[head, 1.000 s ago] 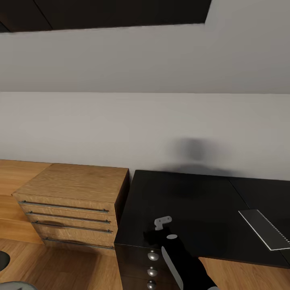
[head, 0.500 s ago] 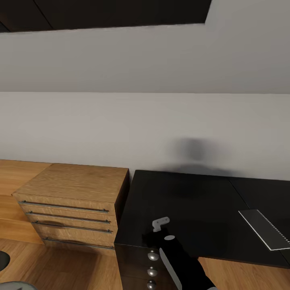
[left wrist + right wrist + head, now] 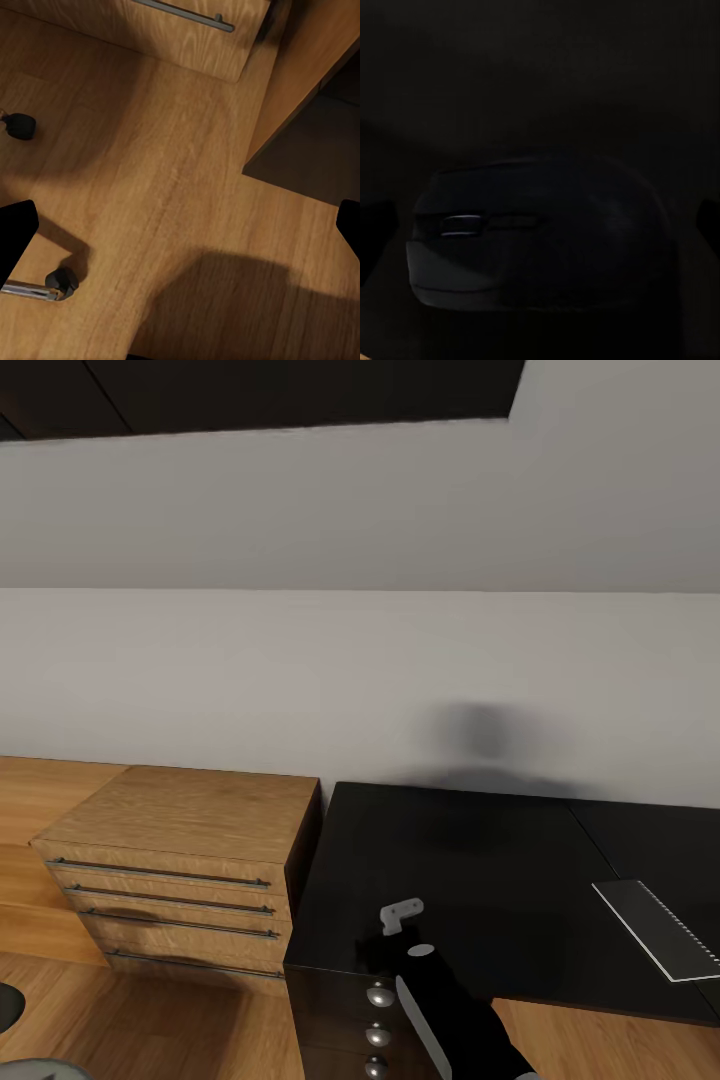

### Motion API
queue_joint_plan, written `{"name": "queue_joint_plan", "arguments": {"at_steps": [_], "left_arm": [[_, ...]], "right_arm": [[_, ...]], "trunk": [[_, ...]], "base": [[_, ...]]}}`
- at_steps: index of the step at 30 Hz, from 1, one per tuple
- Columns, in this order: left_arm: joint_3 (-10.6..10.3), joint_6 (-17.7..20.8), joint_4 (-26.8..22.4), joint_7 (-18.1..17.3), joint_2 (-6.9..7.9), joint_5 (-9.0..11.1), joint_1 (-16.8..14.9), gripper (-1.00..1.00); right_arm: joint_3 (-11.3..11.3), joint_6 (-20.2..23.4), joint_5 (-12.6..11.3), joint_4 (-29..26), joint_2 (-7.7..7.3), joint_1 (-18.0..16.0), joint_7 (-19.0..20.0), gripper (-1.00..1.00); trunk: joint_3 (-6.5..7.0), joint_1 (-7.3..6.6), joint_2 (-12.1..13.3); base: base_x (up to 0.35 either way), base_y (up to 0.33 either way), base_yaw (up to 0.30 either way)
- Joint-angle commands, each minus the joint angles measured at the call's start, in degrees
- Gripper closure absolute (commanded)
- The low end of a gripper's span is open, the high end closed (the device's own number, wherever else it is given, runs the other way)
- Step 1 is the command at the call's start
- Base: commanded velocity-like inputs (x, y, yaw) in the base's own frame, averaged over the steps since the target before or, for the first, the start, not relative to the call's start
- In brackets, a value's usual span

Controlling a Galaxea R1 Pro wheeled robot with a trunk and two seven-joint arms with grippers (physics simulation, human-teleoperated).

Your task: In the bedroom, organize the workspace by keeping the computer under the desk, ensuring the monitor is on the desk, placing the keyboard on the desk next to the monitor, placing the mouse on the desk next to the keyboard, moving the folder from the swivel chair onto the desk next to the mouse, stacking the notebook on top of the folder with the pen on top of the notebook, and positioning the swivel chair next to the desk.

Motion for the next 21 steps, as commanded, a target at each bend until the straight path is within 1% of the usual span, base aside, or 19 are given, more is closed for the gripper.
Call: {"name": "queue_joint_plan", "arguments": {"at_steps": [1, 8, 14, 21], "left_arm": [[-0.48, -0.13, -0.01, 0.02, 0.01, 0.46, -0.02, -1.0], [-0.48, -0.13, -0.01, 0.02, 0.01, 0.46, -0.02, -1.0], [-0.48, -0.13, -0.01, 0.06, 0.01, 0.47, -0.02, -1.0], [-0.48, -0.13, -0.01, 0.09, -0.01, 0.53, -0.02, -1.0]], "right_arm": [[0.17, 0.24, -0.51, -0.07, -0.03, -0.05, -0.5, -1.0], [0.17, 0.31, -0.46, -0.07, -0.03, -0.05, -0.51, -1.0], [0.17, 0.33, -0.45, -0.07, -0.03, -0.05, -0.52, -1.0], [0.17, 0.33, -0.49, -0.04, -0.03, -0.07, -0.52, -1.0]], "trunk": [[-0.06, 0.0, -0.04], [-0.06, 0.0, -0.04], [-1.14, 1.32, -2.44], [-1.14, 1.32, -2.44]], "base": [[0.0, 0.0, 0.0], [0.0, 0.0, 0.0], [0.0, 0.0, 0.0], [0.0, 0.0, 0.0]]}}
